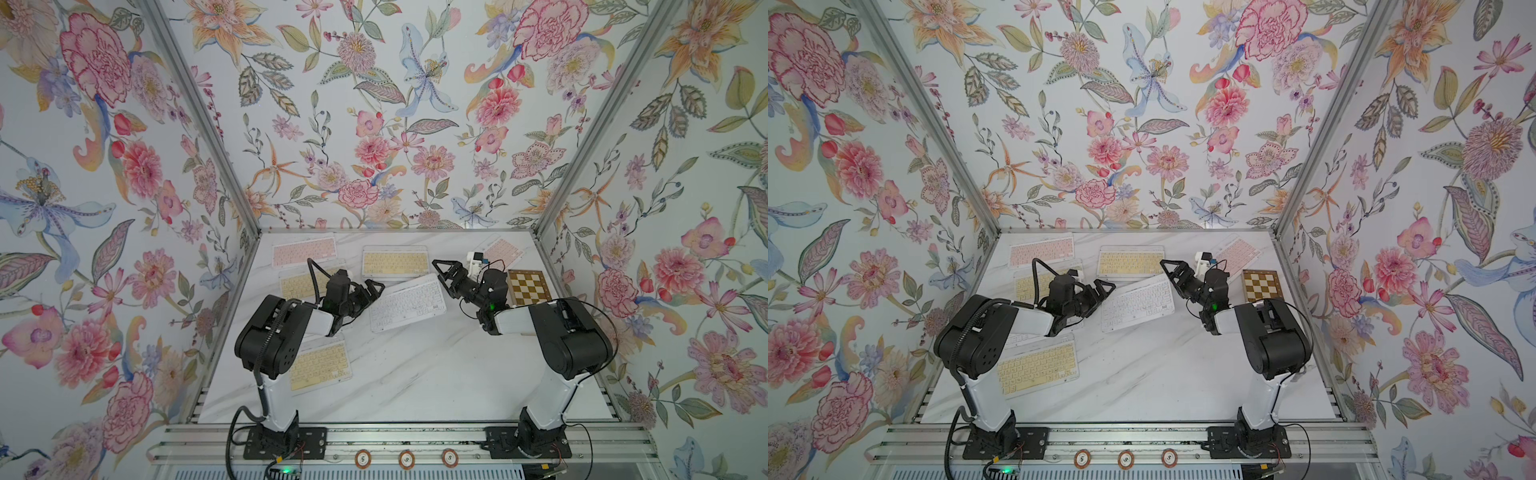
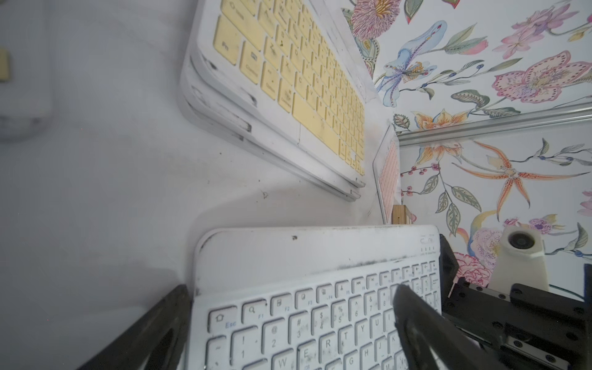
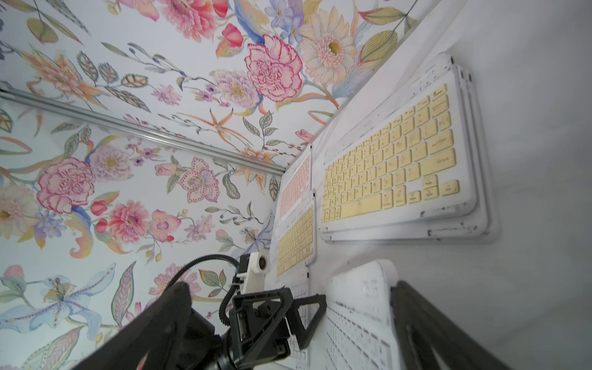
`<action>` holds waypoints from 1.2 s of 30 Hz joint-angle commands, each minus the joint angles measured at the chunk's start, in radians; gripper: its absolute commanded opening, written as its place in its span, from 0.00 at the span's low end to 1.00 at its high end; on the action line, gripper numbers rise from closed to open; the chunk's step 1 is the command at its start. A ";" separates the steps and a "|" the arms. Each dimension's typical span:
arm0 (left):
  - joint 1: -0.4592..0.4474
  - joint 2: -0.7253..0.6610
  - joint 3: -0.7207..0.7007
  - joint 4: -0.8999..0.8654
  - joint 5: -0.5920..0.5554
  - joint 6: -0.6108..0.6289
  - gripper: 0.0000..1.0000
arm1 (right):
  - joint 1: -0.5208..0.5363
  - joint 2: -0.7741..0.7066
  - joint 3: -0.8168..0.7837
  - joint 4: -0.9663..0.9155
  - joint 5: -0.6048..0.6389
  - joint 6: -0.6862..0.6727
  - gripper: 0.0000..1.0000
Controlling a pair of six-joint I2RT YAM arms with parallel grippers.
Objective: Stack the numeric keypads
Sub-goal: Pick up the numeric keypad from the center of the board.
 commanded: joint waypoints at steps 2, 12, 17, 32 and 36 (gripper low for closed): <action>-0.036 -0.015 -0.026 0.087 0.070 -0.098 0.99 | 0.099 0.096 -0.026 0.255 -0.009 0.234 0.99; -0.037 -0.028 -0.070 0.109 0.036 -0.102 0.99 | 0.148 0.095 -0.061 0.333 0.140 0.310 0.99; -0.037 -0.035 -0.079 0.116 0.030 -0.103 0.99 | 0.165 0.094 -0.073 0.376 0.194 0.373 0.99; -0.034 -0.061 -0.087 0.090 0.014 -0.085 0.99 | 0.199 -0.249 -0.037 -0.266 0.202 0.267 0.99; -0.033 -0.066 -0.090 0.082 0.011 -0.080 0.99 | 0.202 -0.311 0.111 -0.668 0.104 0.144 0.99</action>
